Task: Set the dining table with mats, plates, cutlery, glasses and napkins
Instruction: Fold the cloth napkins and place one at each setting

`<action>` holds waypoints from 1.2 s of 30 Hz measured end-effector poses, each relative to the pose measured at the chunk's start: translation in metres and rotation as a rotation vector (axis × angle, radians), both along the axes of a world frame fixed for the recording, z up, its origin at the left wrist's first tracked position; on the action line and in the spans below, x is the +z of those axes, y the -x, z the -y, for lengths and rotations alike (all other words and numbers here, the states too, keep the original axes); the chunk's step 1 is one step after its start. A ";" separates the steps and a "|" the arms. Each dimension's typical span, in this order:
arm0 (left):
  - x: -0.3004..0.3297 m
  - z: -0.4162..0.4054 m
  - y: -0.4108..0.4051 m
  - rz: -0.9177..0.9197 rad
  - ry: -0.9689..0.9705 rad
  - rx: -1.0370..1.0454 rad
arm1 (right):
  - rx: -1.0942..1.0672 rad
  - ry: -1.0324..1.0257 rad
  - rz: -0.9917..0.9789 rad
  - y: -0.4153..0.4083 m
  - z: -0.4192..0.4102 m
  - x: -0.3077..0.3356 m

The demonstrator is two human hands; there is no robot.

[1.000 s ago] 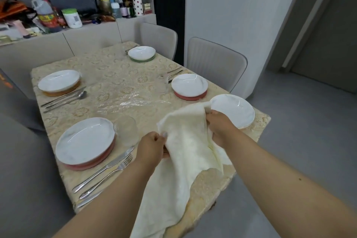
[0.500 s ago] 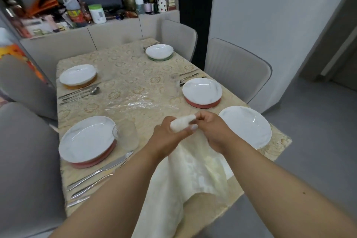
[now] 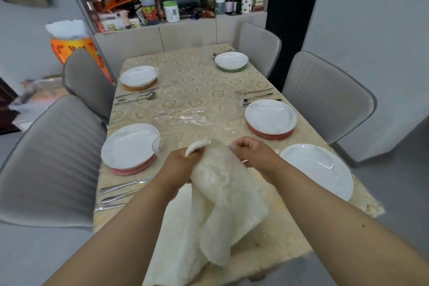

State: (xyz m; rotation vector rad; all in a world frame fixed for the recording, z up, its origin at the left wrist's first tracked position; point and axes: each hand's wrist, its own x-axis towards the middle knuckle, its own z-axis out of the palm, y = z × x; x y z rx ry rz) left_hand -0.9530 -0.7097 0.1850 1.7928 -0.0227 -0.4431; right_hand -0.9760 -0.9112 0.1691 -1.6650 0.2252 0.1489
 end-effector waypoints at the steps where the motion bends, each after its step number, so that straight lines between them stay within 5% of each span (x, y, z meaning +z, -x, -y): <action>1: 0.001 -0.004 0.001 -0.014 0.020 0.013 | 0.034 0.049 -0.007 0.003 -0.003 -0.003; 9: -0.016 -0.049 0.018 -0.086 0.190 0.109 | 0.027 -0.058 0.019 0.023 -0.047 -0.005; 15: -0.035 -0.051 0.041 -0.079 0.157 0.279 | 0.355 0.092 0.084 0.054 -0.114 -0.018; 19: -0.043 -0.071 0.046 -0.108 0.297 0.297 | -0.113 0.135 0.215 0.045 -0.100 -0.024; 26: -0.042 -0.102 0.046 0.054 0.039 0.276 | 0.373 0.575 0.058 0.037 -0.094 -0.024; 30: -0.046 -0.105 0.052 -0.146 0.336 0.386 | 0.311 0.509 0.169 0.053 -0.122 -0.027; 34: -0.062 -0.097 0.066 -0.170 0.291 0.345 | 0.419 0.391 0.152 0.075 -0.160 -0.033; 36: -0.062 -0.100 0.069 -0.257 0.360 0.374 | 0.305 0.234 0.094 0.075 -0.160 -0.034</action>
